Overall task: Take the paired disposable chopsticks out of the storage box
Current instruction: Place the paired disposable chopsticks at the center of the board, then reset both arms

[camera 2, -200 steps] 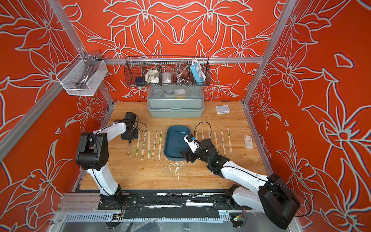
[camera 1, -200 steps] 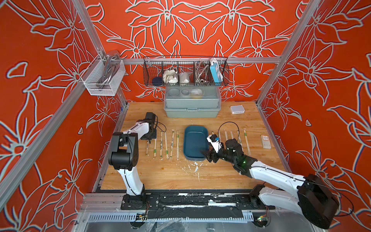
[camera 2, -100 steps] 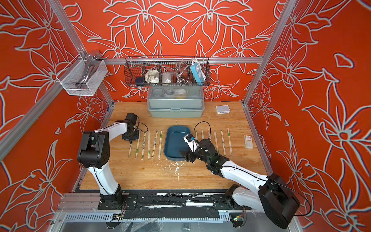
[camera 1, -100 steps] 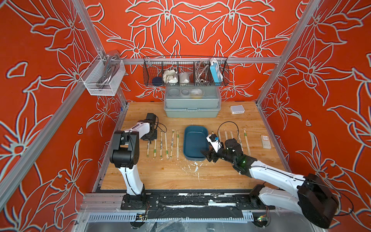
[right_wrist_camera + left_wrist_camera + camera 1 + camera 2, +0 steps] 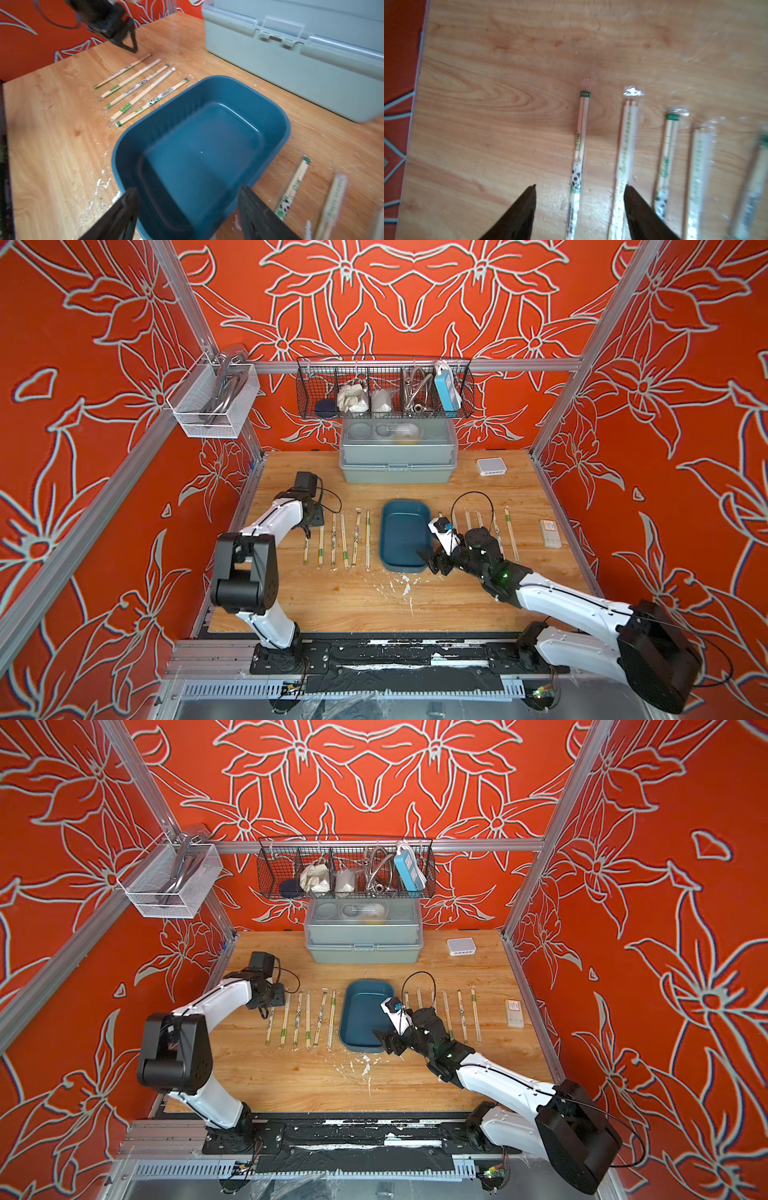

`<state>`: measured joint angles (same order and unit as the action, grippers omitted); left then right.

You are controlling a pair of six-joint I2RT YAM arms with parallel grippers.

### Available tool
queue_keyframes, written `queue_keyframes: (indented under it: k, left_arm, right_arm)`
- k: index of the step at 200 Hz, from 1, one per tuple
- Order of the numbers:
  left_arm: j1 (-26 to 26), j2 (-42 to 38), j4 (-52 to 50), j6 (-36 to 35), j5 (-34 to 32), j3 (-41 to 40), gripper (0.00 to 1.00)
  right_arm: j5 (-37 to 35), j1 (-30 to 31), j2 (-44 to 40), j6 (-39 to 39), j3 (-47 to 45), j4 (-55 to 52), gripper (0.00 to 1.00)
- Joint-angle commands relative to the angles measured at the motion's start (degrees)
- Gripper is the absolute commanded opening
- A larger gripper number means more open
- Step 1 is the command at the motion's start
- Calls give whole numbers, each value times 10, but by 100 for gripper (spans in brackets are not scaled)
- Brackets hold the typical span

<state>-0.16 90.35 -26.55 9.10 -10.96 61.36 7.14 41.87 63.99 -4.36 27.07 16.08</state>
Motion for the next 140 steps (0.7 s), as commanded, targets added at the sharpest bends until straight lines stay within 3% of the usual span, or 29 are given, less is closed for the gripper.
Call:
queue_keyframes:
  k: [1, 26, 71, 105, 140]
  left_arm:
    - [-9, -100, 95, 19, 79, -64, 71]
    - [-20, -223, 244, 17, 101, -192, 77]
    - [-20, -353, 441, -17, 30, -372, 95]
    - [-17, -310, 545, -60, 23, -427, 100]
    - [-16, -246, 549, -89, 33, -409, 100]
  right_arm:
    - [-179, -3, -23, -45, 49, -68, 88]
    - [-302, -28, -45, -57, 68, -88, 100]
    - [-386, -164, -58, -40, 35, -32, 100]
    - [-411, -228, -39, 53, -25, 85, 100]
    - [-354, -297, 21, 11, -24, 72, 100]
